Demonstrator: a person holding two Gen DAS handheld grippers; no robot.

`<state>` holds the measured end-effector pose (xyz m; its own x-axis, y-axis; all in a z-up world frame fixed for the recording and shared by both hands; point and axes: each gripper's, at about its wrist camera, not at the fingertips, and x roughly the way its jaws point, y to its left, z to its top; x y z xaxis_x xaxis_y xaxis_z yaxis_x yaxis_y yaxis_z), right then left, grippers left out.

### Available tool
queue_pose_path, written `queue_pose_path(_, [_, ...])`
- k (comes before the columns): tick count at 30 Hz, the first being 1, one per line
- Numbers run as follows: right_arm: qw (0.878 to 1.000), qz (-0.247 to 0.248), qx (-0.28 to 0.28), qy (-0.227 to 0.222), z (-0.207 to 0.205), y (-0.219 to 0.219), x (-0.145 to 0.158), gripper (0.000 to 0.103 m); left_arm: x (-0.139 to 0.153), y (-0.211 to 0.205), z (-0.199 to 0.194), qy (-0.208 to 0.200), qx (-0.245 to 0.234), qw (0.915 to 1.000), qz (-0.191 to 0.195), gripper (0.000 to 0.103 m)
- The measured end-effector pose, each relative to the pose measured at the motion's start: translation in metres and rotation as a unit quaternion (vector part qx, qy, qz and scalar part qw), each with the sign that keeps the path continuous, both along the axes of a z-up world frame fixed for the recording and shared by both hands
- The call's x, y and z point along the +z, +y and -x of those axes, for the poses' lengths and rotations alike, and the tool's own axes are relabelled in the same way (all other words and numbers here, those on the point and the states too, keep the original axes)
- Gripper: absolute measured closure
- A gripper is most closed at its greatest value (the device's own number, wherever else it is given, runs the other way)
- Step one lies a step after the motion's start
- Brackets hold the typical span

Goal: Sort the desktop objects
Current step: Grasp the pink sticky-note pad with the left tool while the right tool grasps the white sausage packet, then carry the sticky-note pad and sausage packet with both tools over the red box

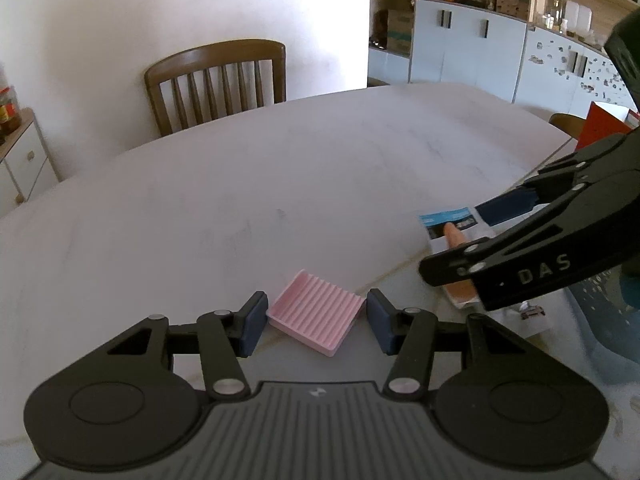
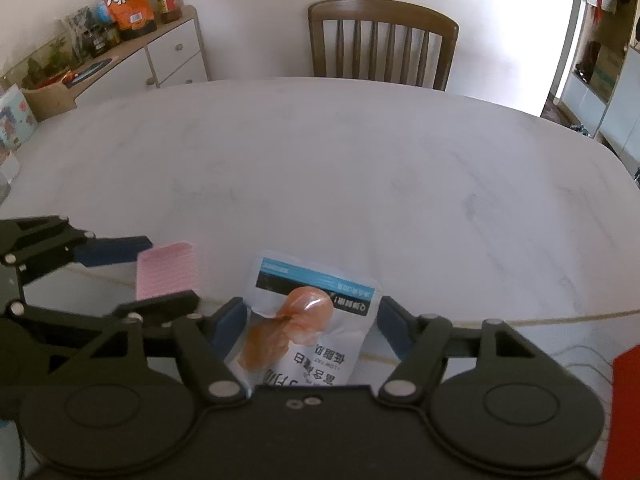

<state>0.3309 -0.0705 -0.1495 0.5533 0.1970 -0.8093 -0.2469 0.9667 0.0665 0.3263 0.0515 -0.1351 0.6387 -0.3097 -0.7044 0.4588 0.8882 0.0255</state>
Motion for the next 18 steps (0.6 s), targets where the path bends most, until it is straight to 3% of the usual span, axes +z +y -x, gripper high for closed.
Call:
queue_pose_path(13, [1.000,0.007,0.025,0.016,0.055,-0.020,0.001,0.032,0.004,-0.006,0.069,0.021,0.026,0.9994,0.002,0.050])
queue_pose_path(18, [1.000,0.002,0.017,0.019,0.066,-0.028,0.012,0.040,0.007,-0.010,0.088,0.029,0.042,0.9987,0.007,0.050])
